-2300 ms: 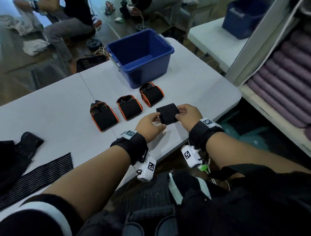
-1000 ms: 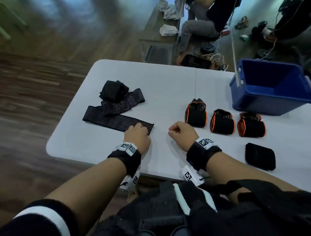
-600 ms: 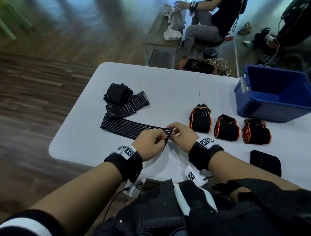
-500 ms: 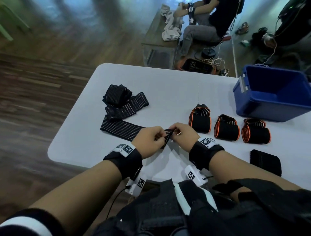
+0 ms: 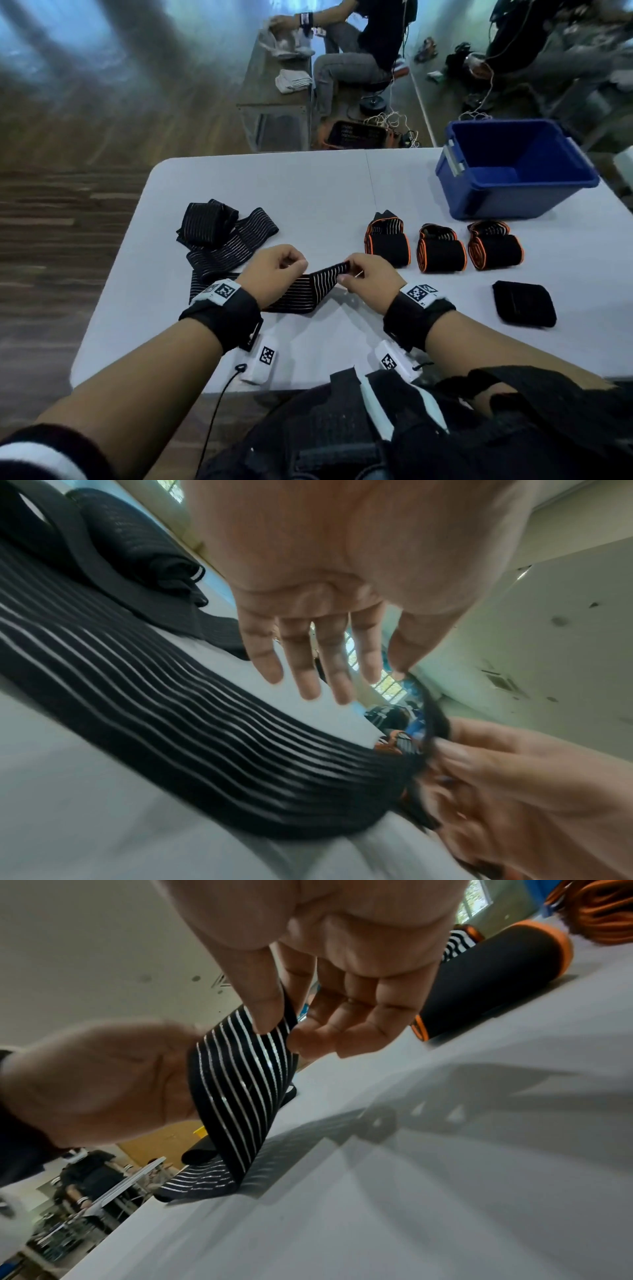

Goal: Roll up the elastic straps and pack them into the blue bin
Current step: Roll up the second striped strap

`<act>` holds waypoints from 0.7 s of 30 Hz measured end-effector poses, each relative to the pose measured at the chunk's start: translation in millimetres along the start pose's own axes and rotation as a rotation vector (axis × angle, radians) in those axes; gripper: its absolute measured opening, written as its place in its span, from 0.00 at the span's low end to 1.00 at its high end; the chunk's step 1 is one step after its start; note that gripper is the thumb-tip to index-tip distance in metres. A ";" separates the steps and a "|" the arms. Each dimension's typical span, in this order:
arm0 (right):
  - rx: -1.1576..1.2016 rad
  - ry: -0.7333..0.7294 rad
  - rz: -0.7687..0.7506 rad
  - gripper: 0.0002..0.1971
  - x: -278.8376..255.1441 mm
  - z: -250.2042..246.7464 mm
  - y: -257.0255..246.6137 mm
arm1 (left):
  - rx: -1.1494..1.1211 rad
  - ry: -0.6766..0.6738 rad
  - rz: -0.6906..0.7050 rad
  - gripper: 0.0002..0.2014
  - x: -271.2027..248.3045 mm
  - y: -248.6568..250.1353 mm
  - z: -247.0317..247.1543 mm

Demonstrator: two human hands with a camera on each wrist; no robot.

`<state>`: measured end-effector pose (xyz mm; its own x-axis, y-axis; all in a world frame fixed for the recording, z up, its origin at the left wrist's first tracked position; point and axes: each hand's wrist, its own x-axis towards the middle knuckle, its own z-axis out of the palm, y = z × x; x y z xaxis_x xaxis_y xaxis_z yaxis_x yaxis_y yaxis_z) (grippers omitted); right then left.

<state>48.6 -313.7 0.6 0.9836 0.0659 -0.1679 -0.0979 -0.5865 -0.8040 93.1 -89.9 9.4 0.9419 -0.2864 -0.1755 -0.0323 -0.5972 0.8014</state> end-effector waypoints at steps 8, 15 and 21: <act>0.042 0.061 0.084 0.06 -17.5 -0.7 5.0 | 0.703 0.158 -0.358 0.30 27.6 -57.3 -28.7; 0.076 0.071 0.111 0.05 -23.3 -2.0 7.9 | 0.754 0.175 -0.096 0.13 12.2 -54.6 -11.8; 0.157 0.065 0.090 0.04 -23.4 -3.3 -0.1 | 0.344 0.296 -0.194 0.05 -5.0 -34.3 -11.2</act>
<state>26.1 -317.9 6.5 0.9771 -0.0364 -0.2095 -0.2029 -0.4540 -0.8676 93.2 -59.6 -10.8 0.9944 0.0496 -0.0930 0.0914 -0.8456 0.5260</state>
